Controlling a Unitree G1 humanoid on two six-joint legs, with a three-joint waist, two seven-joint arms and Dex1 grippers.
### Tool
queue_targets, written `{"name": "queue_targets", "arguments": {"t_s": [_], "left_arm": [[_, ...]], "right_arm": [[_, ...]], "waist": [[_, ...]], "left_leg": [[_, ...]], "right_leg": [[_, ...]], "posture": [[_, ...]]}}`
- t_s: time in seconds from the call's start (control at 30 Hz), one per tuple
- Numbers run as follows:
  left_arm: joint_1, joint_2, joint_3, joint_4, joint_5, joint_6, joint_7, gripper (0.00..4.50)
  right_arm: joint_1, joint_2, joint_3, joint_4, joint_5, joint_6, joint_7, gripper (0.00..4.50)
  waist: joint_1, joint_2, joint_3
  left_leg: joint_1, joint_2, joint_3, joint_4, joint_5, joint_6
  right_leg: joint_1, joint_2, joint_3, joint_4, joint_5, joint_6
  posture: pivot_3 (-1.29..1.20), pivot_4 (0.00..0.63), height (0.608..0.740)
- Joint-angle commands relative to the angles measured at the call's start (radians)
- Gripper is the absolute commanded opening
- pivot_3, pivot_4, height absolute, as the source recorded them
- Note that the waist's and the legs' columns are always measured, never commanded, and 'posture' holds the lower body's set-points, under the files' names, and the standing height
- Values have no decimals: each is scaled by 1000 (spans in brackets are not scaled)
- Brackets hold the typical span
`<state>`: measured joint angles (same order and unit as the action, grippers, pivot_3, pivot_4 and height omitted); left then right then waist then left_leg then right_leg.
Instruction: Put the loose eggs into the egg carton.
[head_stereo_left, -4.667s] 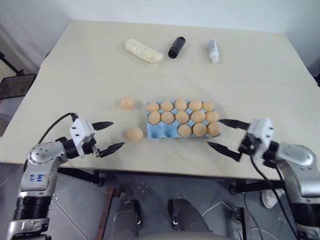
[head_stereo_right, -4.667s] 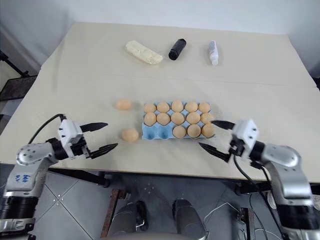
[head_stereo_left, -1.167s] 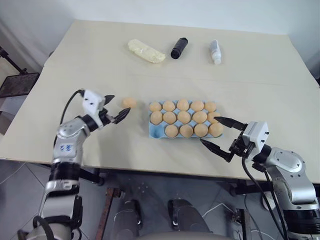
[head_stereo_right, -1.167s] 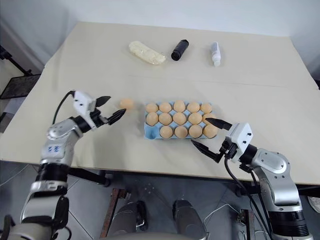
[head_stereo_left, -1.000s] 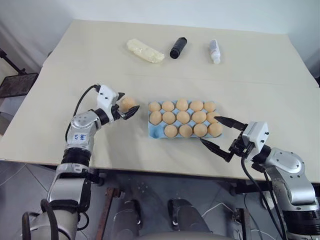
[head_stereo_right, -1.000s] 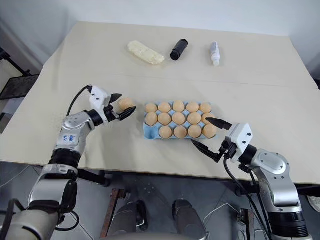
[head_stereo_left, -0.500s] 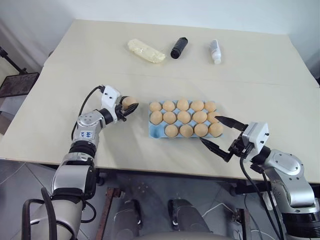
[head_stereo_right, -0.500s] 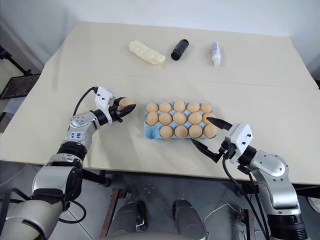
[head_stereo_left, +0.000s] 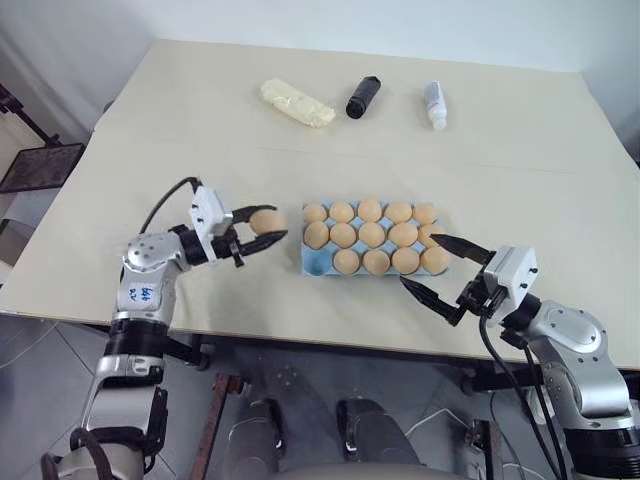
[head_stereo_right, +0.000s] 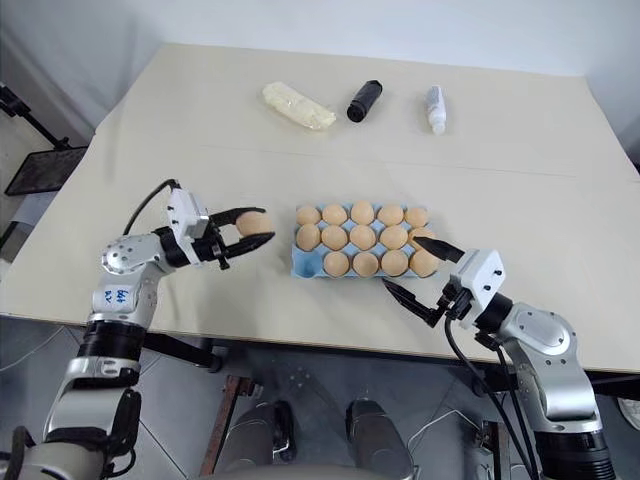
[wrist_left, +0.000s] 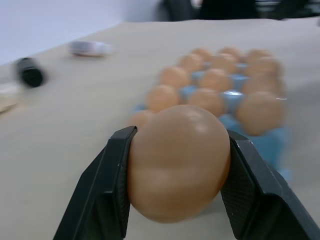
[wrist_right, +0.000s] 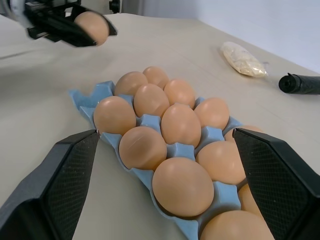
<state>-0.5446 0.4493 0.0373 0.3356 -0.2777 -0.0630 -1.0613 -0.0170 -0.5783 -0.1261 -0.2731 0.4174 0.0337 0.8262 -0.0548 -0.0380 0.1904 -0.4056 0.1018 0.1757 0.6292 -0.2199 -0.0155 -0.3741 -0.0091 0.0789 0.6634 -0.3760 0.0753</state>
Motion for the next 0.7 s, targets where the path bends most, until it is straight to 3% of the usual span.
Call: {"name": "queue_targets", "arguments": {"t_s": [0.03, 0.33, 0.43, 0.57, 0.7], "left_arm": [[11, -19, -29, -90, -16, 37, 11, 2263], [-21, -120, -101, -29, 11, 21, 26, 2263], [-19, -109, -102, -32, 7, 29, 15, 2964], [-2, -79, -83, -65, -16, 47, -2, 4305], [28, -14, -42, -116, -29, 77, 2, 4457]], "right_arm": [[0, 5, -10, -42, 7, 0, -13, 4500], [-5, 13, -8, -53, 4, 4, -28, 4500], [-1, 16, -8, -61, 3, 6, -34, 4500], [11, 16, -11, -75, 4, 10, -42, 4500], [20, 11, -18, -81, 8, 12, -41, 4500]], "waist": [[-1, 0, 0], [-2, 0, 0], [-5, 0, 0], [-5, 0, 0], [-4, 0, 0]], "left_leg": [[0, 0, -1, 0, 0, 0], [0, -1, -1, 0, 0, 0], [0, -1, -1, 0, 0, 0], [0, 0, -1, -1, 0, 0], [0, 0, -1, -1, 0, 0]], "right_leg": [[0, 0, 2, 0, 0, 0], [0, 0, 7, -1, 0, 0], [0, 1, 7, 0, 0, 0], [0, 1, 7, 0, 0, 0], [0, 0, 7, -1, 0, 0]], "posture": [[0, 150, 740], [0, 150, 740], [0, 150, 740], [0, 150, 740], [0, 150, 740]]}}
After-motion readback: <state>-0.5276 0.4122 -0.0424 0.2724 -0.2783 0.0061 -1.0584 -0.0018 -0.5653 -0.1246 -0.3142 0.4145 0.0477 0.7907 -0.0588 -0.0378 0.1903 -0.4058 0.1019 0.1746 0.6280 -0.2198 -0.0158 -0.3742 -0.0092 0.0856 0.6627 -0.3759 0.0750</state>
